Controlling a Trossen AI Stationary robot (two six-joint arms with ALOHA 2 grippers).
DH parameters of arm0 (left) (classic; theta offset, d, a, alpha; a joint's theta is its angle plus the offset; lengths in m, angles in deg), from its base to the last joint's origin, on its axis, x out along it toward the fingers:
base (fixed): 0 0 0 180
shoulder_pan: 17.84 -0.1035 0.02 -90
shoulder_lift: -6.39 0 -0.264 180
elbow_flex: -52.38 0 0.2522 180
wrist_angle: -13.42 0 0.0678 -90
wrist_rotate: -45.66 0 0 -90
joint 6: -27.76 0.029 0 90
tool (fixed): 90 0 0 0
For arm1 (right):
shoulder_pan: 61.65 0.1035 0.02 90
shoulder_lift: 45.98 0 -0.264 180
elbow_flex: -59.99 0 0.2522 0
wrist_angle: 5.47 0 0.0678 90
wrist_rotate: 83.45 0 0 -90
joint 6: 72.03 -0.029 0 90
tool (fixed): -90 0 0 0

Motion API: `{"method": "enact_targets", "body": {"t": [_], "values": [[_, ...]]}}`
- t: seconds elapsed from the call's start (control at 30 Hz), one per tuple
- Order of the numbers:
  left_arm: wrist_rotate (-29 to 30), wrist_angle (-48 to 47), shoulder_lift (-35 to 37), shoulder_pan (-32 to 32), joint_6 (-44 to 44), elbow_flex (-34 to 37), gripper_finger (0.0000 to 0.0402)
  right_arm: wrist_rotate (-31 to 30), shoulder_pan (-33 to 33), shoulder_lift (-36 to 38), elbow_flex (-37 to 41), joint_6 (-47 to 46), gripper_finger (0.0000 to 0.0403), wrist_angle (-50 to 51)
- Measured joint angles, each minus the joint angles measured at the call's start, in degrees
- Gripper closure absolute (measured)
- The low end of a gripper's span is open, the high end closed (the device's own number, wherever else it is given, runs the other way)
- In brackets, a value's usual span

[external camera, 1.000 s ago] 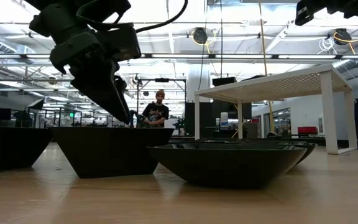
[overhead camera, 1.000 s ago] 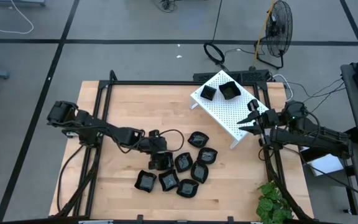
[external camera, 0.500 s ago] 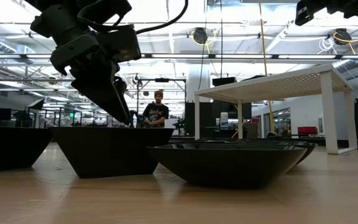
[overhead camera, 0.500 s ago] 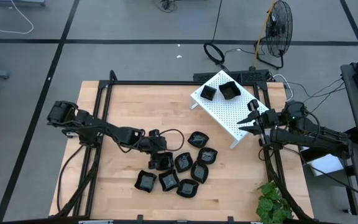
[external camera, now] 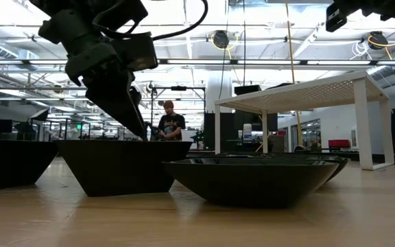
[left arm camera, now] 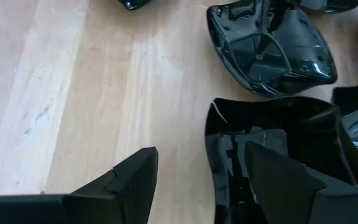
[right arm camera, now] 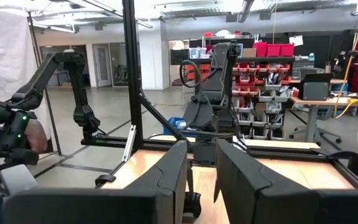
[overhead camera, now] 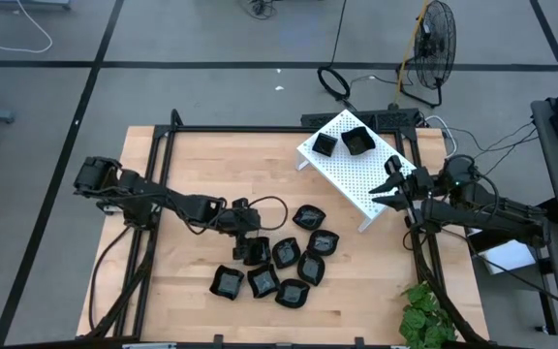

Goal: Pick & Place Mini shaped plates
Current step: Stack the distorted square plate on top of the other distorted square plates on the shelf

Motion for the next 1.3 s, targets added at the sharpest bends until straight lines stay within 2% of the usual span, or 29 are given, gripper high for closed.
{"method": "enact_targets", "body": {"t": [1.3], "values": [[-1.2,0.0,0.0,-0.1,0.1,0.0,0.0158,0.0,0.0,0.0,0.0,0.0,0.0330,0.0]]}}
